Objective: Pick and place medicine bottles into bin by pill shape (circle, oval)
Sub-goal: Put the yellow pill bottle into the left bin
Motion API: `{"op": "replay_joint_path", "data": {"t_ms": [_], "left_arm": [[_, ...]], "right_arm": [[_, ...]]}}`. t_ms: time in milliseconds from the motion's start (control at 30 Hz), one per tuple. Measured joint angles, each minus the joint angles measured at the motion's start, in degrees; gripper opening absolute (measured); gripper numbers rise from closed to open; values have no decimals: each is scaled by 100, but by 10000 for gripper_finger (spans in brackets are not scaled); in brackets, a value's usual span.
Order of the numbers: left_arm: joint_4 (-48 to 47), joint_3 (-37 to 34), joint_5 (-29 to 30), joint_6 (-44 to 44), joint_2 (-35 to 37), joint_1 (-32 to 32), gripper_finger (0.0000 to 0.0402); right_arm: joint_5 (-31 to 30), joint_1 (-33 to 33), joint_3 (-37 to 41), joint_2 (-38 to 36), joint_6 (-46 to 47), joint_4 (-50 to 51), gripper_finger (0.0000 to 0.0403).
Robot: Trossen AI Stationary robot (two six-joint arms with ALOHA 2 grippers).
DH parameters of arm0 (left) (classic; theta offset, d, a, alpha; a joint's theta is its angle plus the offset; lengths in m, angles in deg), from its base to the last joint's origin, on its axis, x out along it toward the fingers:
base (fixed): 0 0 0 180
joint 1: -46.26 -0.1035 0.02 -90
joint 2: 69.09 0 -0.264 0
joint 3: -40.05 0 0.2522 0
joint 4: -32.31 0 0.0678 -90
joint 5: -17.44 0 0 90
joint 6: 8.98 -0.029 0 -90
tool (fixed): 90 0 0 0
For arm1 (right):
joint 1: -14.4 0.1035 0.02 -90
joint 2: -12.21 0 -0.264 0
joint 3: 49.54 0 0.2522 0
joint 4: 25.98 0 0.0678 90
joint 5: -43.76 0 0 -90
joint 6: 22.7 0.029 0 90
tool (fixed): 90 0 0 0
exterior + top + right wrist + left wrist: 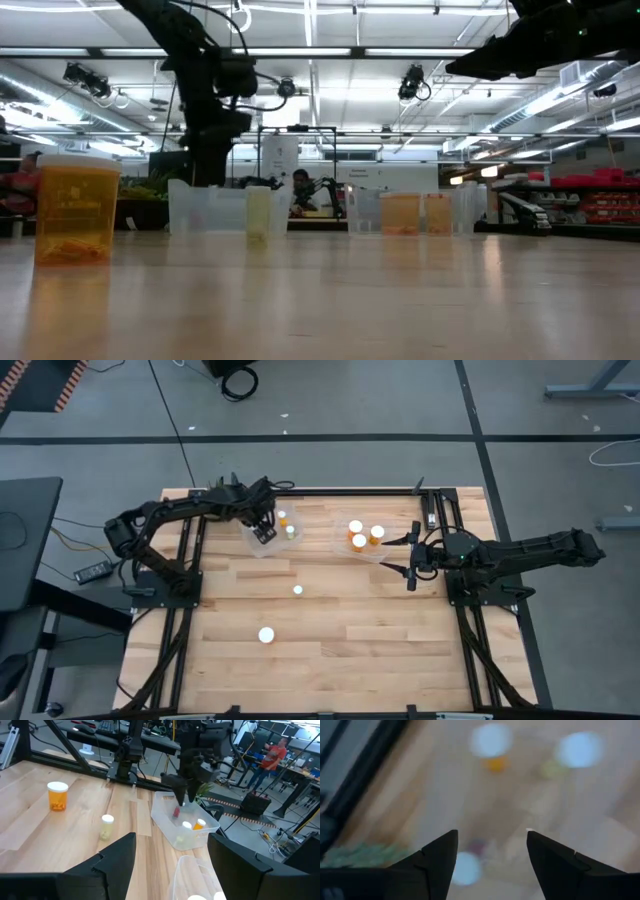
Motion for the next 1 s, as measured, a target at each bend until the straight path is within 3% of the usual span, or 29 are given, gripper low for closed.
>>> {"op": "replay_joint_path", "data": {"t_ms": [233,567,800,1000], "left_arm": [[178,21,-1495,-171,0,895,235],[341,21,-1161,18,-2,2441,242],[304,21,-671,328,-13,3117,244],[390,23,-549,572,-443,3513,245]], "right_arm": [[0,-1,-1,0,-65,-2,254],[0,-1,1,0,-36,23,254],[0,-1,-1,-2,-34,-19,254],[0,0,1,-2,-62,-50,254]]}}
